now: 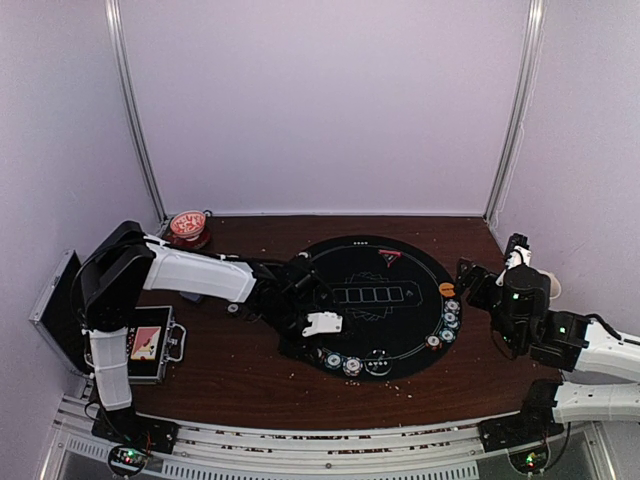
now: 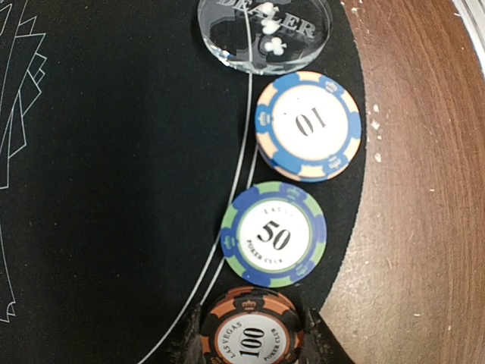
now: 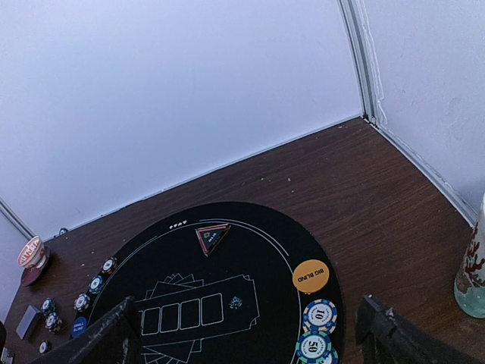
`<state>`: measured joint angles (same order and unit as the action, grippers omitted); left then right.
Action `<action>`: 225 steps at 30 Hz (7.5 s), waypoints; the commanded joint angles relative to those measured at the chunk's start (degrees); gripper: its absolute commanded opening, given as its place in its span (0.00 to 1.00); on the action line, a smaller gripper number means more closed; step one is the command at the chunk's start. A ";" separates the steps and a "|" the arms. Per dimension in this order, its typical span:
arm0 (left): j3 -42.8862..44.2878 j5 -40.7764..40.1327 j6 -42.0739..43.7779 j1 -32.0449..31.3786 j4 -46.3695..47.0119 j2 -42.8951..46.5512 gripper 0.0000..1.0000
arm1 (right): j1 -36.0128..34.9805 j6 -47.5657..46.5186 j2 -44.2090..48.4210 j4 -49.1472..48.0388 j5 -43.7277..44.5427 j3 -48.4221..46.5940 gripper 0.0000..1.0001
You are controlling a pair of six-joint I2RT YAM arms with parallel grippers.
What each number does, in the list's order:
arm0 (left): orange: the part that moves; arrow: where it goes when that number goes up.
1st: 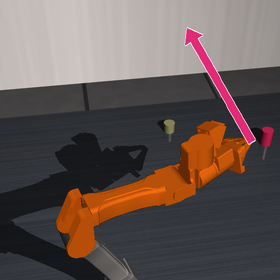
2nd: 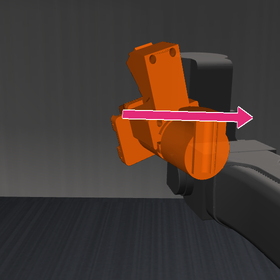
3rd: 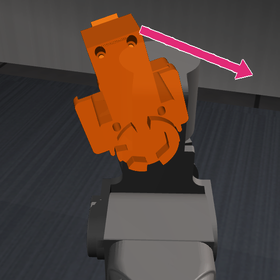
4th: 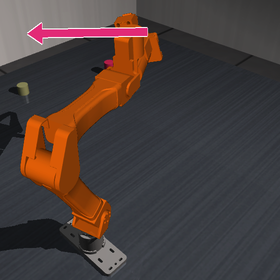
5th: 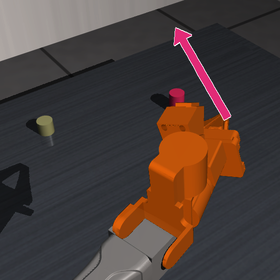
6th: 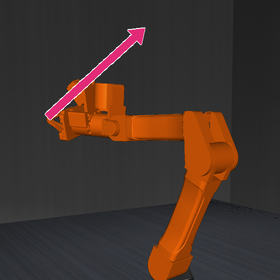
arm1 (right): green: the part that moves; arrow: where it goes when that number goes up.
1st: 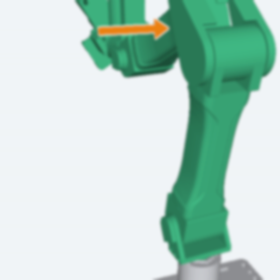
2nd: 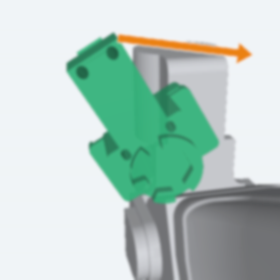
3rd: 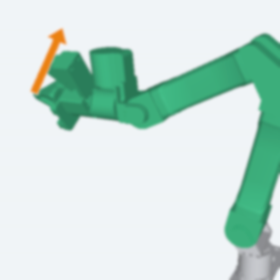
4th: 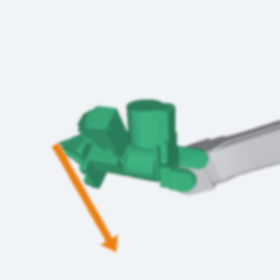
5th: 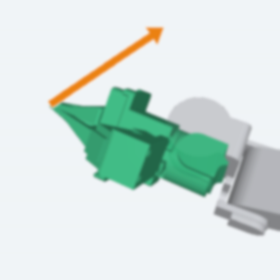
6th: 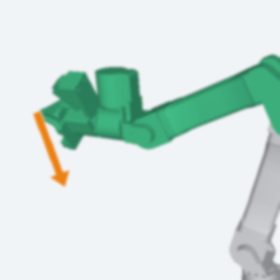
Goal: Distribute texas hold em gaming equipment
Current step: Place the pile of poker chips at the dealer area, then pick up the face-down deck piles from the center of the board, then pass from the left arm to the right
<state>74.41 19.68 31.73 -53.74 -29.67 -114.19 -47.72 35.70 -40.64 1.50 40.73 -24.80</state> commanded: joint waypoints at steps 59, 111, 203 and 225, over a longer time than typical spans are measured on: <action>-9.67 -10.17 -19.61 49.92 8.40 6.99 0.98 | 0.08 -1.27 -1.55 -0.88 -1.58 -1.06 1.00; -14.41 -15.42 -16.45 47.20 7.49 6.53 0.49 | 0.09 1.57 -13.02 -2.29 -13.32 -7.58 0.99; -31.26 16.29 -1.89 32.56 3.80 39.51 0.98 | -13.76 38.40 -93.75 -40.33 -66.79 -63.52 0.07; -29.62 9.77 -1.20 28.40 3.79 36.13 0.98 | -13.50 35.23 -89.29 -38.35 -66.88 -61.42 0.12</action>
<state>43.51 31.46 30.17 -24.25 -27.11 -78.02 -61.12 71.92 -132.88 -35.40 -26.35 -87.31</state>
